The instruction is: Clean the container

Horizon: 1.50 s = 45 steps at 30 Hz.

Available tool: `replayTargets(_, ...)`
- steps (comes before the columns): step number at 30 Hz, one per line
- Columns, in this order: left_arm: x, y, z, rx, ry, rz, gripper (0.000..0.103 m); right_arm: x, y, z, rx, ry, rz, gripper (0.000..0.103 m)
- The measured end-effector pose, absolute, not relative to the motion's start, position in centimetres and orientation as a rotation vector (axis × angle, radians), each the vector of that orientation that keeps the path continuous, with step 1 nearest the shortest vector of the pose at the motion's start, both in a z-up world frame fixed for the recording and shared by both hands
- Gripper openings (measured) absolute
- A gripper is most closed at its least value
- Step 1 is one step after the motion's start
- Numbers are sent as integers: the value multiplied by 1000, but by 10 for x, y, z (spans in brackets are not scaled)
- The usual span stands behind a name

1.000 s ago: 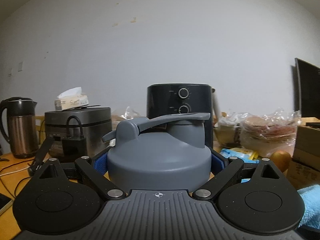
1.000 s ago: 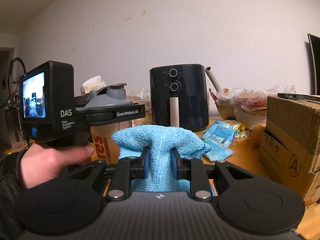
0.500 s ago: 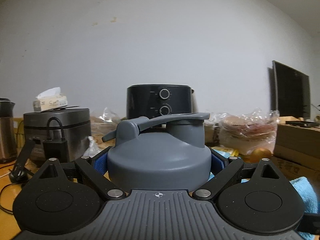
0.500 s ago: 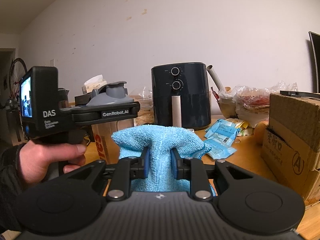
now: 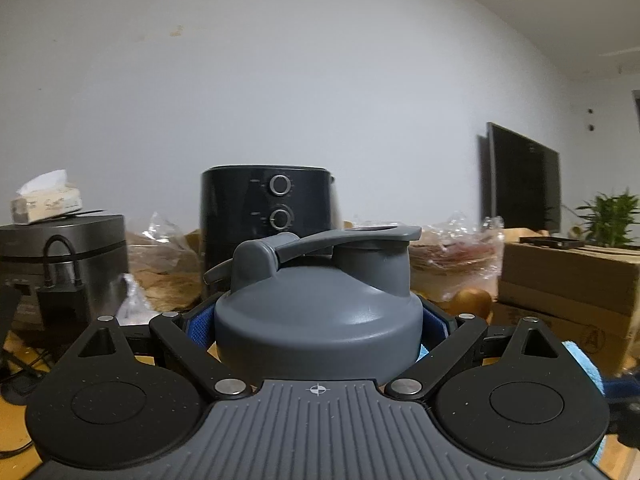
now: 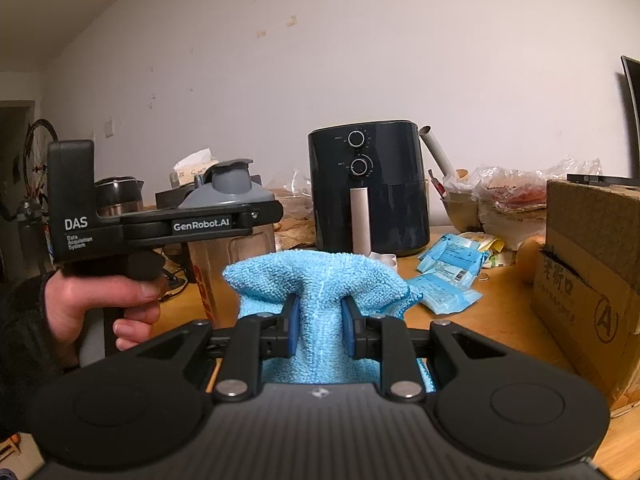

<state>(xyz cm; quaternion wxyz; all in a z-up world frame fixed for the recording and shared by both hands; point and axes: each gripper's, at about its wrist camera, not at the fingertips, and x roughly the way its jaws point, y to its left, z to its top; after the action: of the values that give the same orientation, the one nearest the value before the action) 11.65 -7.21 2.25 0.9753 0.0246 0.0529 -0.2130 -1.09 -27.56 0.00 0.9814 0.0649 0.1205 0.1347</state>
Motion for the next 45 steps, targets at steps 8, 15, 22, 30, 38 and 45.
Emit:
replayTargets(8,123,-59,23,56,116,-545,95,-12,-272,-1,124,233,305,19)
replayTargets(15,129,-49,22,62,123,-648,95,-12,-271,-2,116,231,319,19)
replayTargets(22,135,-38,21,67,127,-745,95,-13,-268,-2,104,225,339,19)
replayTargets(30,140,-31,20,69,122,-827,95,-14,-267,-2,105,218,359,19)
replayTargets(38,148,-25,19,67,116,-919,95,-16,-264,-2,101,209,387,19)
replayTargets(45,155,-19,16,57,109,-993,95,-17,-260,-3,95,211,398,19)
